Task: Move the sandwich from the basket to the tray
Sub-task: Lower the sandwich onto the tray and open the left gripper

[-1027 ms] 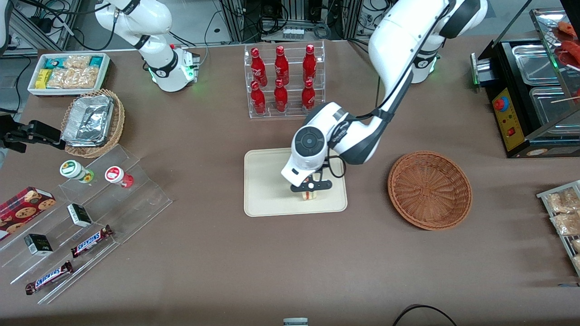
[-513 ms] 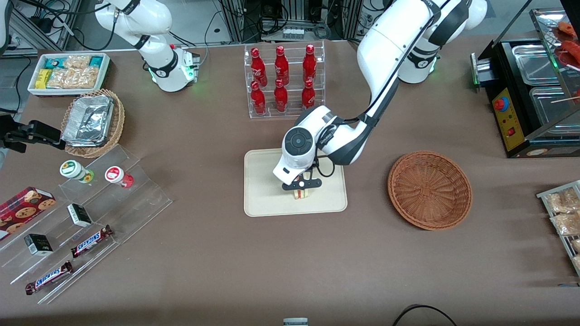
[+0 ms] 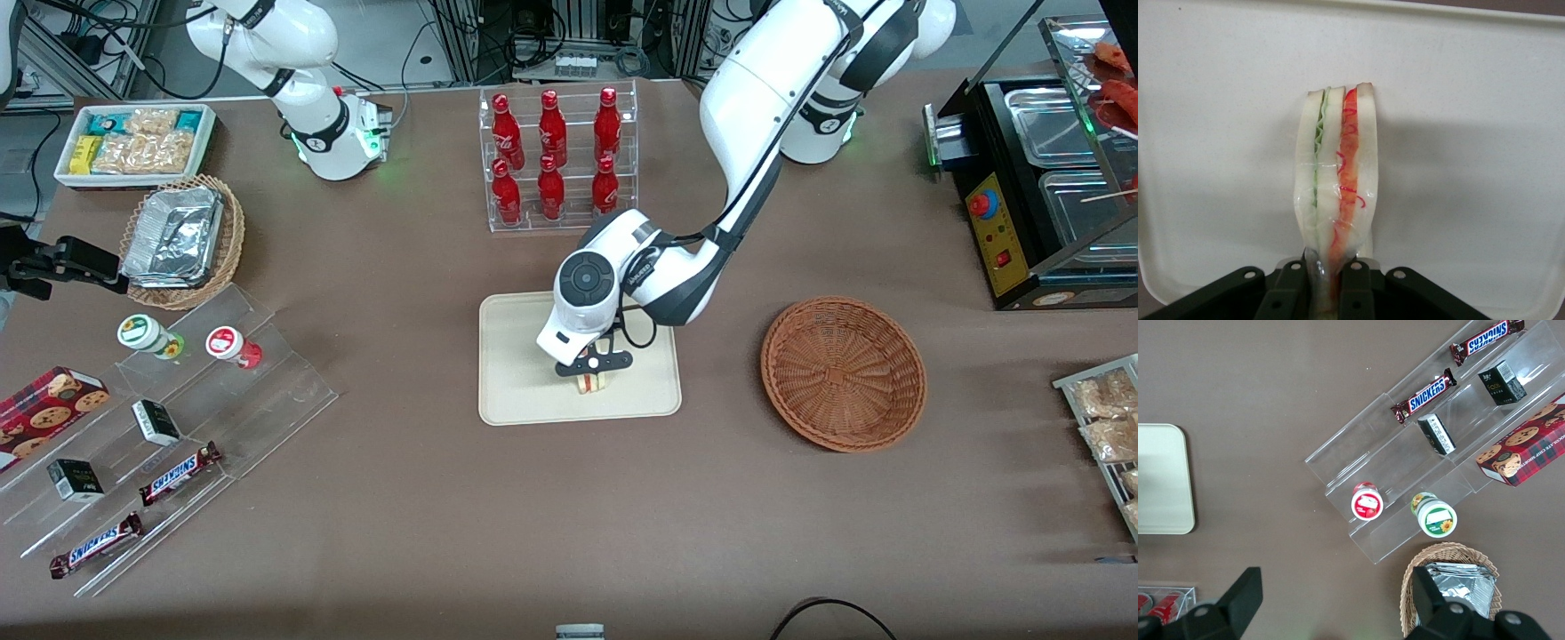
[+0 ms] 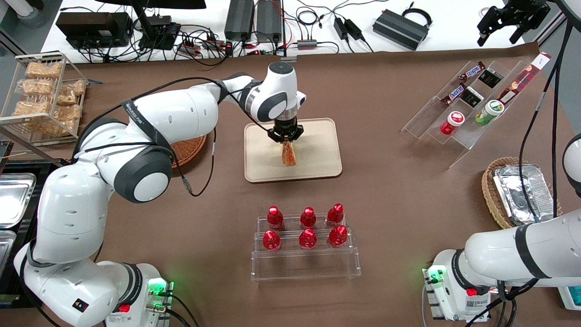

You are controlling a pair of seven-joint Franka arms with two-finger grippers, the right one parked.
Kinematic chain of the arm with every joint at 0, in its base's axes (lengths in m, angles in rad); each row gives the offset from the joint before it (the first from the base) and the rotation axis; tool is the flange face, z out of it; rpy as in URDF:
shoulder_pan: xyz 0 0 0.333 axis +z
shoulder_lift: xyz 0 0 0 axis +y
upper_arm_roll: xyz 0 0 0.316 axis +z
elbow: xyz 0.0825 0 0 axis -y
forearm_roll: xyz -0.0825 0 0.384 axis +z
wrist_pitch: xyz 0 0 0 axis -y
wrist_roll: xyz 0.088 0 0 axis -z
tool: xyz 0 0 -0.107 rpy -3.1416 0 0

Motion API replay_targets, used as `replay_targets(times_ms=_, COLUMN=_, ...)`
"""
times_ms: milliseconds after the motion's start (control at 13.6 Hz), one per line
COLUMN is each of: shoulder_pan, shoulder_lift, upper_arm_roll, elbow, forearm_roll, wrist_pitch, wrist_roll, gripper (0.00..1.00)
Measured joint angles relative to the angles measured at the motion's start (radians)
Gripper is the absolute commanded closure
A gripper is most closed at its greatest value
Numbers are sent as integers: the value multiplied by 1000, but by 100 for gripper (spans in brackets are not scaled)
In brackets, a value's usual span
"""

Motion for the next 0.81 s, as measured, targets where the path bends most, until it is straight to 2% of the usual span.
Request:
replay_targets(times_ms=513, shoulder_pan=1, shoulder_lift=-3, upper_arm_roll=1, elbow=19, forearm_roll=0, wrist_pitch=-4, wrist_roll=-2, gripper=0)
replay_targets(times_ms=807, shoulder_pan=1, shoulder_lift=-65, upper_arm_roll=2, elbow=45, forearm_roll=0, wrist_pitch=-86, wrist_roll=-2, gripper=0)
